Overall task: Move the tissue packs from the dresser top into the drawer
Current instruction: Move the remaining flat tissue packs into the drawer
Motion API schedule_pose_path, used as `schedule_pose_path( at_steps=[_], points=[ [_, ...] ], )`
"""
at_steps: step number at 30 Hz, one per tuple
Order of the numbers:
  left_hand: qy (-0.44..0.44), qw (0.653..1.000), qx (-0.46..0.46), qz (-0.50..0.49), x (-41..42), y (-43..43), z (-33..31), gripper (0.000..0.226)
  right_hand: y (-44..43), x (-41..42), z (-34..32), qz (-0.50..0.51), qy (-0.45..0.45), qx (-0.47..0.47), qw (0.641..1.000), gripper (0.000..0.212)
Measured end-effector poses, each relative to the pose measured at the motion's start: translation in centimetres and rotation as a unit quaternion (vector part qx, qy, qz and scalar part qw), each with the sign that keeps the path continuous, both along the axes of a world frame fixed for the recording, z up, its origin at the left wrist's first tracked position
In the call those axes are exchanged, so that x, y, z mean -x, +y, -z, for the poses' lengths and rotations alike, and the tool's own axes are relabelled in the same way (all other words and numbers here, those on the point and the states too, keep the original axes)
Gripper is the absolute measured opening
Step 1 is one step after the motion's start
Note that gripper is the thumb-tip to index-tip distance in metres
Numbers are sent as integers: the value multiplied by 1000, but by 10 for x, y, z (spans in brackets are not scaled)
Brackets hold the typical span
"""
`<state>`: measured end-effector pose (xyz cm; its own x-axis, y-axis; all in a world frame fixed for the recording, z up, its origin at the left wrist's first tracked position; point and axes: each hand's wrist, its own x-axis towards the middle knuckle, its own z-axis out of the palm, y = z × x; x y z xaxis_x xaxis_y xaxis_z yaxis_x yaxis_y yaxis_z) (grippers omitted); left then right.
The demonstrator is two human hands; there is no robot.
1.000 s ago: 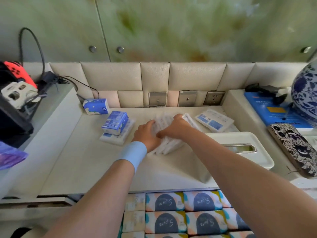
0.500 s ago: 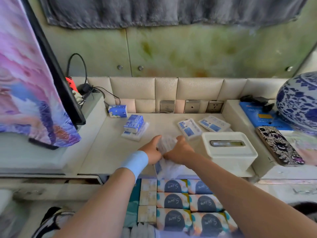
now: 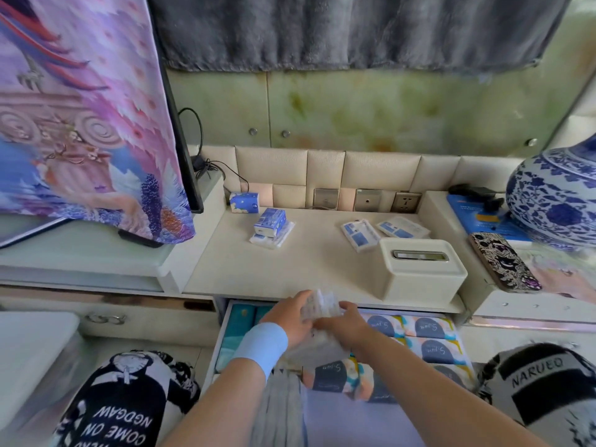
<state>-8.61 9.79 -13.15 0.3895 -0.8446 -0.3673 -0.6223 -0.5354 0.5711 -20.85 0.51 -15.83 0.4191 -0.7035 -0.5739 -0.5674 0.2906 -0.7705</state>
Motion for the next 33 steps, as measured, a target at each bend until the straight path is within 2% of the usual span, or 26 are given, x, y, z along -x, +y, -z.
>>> schedule_pose_path(
  at_steps=[2, 3, 5, 7, 9, 12, 15, 17, 21, 24, 28, 31, 33],
  points=[
    [12, 999, -32, -2, 10, 12, 12, 62, 4, 6, 6, -21, 20, 20, 999, 91],
    [8, 999, -49, 3, 12, 16, 18, 63, 5, 8, 7, -47, 55, 59, 996, 85],
    [-12, 998, -61, 5, 13, 19, 27, 59, 3, 9, 10, -92, 148, 165, 971, 79],
    [-8, 998, -55, -11, 13, 19, 29, 58, 2, 8, 9, -102, 189, 215, 953, 73],
    [6, 998, -48, -35, 14, 15, 30, 71, 3, 6, 8, -100, 189, 226, 950, 58],
    [14, 997, -29, -68, 18, 6, 32, 92, 5, 3, 8, -120, 209, 286, 927, 36],
    [3, 998, -47, -47, 21, -1, 29, 94, 8, -1, 7, -151, 246, 305, 908, 39],
    [0, 999, -45, -31, 17, -4, 27, 85, 11, -4, 9, -150, 240, 323, 903, 43],
    [-27, 999, -32, -33, 3, 2, 25, 69, 17, -7, 7, -157, 250, 295, 909, 49],
    [-39, 997, -40, -60, -7, 12, 22, 68, 16, -9, 14, -162, 210, 231, 936, 53],
    [-98, 993, -3, -68, -16, 26, 12, 32, 12, -12, 7, -171, 153, 152, 961, 34],
    [2, 993, 26, -116, -22, 33, 5, 32, 12, -5, -13, -151, 119, 87, 977, 26],
    [65, 992, 34, -105, -23, 37, -1, 45, 8, 3, -27, -149, 116, 71, 979, 29]
  ],
)
